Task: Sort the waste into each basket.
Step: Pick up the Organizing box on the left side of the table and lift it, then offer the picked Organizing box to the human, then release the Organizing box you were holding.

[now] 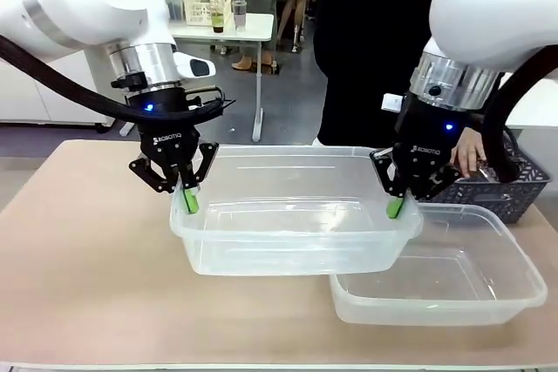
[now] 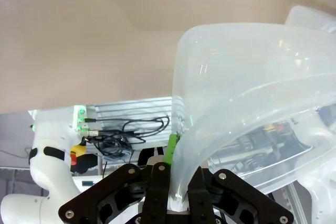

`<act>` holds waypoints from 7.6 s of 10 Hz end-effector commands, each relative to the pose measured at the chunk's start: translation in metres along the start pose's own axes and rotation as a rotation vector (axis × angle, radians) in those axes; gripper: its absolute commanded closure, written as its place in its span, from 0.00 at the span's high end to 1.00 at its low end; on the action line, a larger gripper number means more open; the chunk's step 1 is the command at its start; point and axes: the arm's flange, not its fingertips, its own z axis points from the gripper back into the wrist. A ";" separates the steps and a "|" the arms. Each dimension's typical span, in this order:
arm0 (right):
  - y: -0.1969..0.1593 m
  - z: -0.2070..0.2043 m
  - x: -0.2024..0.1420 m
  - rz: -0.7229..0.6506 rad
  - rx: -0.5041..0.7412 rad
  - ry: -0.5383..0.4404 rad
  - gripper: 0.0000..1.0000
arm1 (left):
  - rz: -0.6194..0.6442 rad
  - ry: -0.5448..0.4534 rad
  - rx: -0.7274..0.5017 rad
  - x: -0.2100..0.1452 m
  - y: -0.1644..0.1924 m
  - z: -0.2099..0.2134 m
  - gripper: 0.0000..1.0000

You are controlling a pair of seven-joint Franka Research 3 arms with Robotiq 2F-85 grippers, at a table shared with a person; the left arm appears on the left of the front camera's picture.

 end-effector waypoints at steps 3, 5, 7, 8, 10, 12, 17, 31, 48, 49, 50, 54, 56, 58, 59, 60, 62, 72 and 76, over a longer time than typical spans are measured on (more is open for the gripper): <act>0.001 0.000 -0.005 0.013 -0.026 0.020 0.05 | 0.001 0.029 -0.011 -0.002 -0.002 -0.002 0.04; 0.001 0.000 -0.005 0.013 -0.026 0.020 0.05 | 0.001 0.029 -0.011 -0.002 -0.002 -0.002 0.04; 0.001 0.000 -0.005 0.013 -0.026 0.020 0.05 | 0.001 0.029 -0.011 -0.002 -0.002 -0.002 0.04; 0.001 0.000 -0.005 0.013 -0.026 0.020 0.05 | 0.001 0.029 -0.011 -0.002 -0.002 -0.002 0.04; 0.001 0.000 -0.005 0.013 -0.026 0.020 0.05 | 0.001 0.029 -0.011 -0.002 -0.002 -0.002 0.04; 0.001 0.000 -0.005 0.013 -0.026 0.020 0.05 | 0.001 0.029 -0.011 -0.002 -0.002 -0.002 0.04; 0.001 0.000 -0.005 0.013 -0.026 0.020 0.05 | 0.001 0.029 -0.011 -0.002 -0.002 -0.002 0.04; 0.001 0.000 -0.005 0.013 -0.026 0.020 0.05 | 0.001 0.029 -0.011 -0.002 -0.002 -0.002 0.04; 0.001 0.000 -0.005 0.013 -0.026 0.020 0.05 | 0.001 0.029 -0.011 -0.002 -0.002 -0.002 0.04; 0.001 0.000 -0.005 0.013 -0.026 0.020 0.05 | 0.001 0.029 -0.011 -0.002 -0.002 -0.002 0.04; 0.001 0.000 -0.005 0.013 -0.026 0.020 0.05 | 0.001 0.029 -0.011 -0.002 -0.002 -0.002 0.04; 0.001 0.000 -0.005 0.013 -0.026 0.020 0.05 | 0.001 0.029 -0.011 -0.002 -0.002 -0.002 0.04; 0.001 0.000 -0.005 0.013 -0.026 0.020 0.05 | 0.001 0.029 -0.011 -0.002 -0.002 -0.002 0.04; 0.001 -0.004 -0.005 0.008 -0.020 0.022 0.05 | 0.001 0.023 0.007 0.001 0.001 -0.004 0.04; 0.015 0.015 0.024 0.022 -0.060 0.011 0.05 | 0.005 -0.004 0.033 0.021 -0.005 0.019 0.04; 0.029 0.034 0.054 0.018 -0.097 0.007 0.05 | 0.038 -0.050 0.040 0.045 -0.009 0.046 0.04; 0.046 0.056 0.111 0.018 -0.126 0.057 0.05 | 0.083 -0.073 -0.026 0.087 -0.011 0.080 0.04; 0.037 0.029 0.165 0.017 -0.095 0.088 0.05 | 0.067 -0.072 -0.032 0.122 0.007 0.079 0.04; 0.036 0.027 0.166 0.014 -0.093 0.095 0.05 | 0.067 -0.072 -0.032 0.122 0.007 0.079 0.04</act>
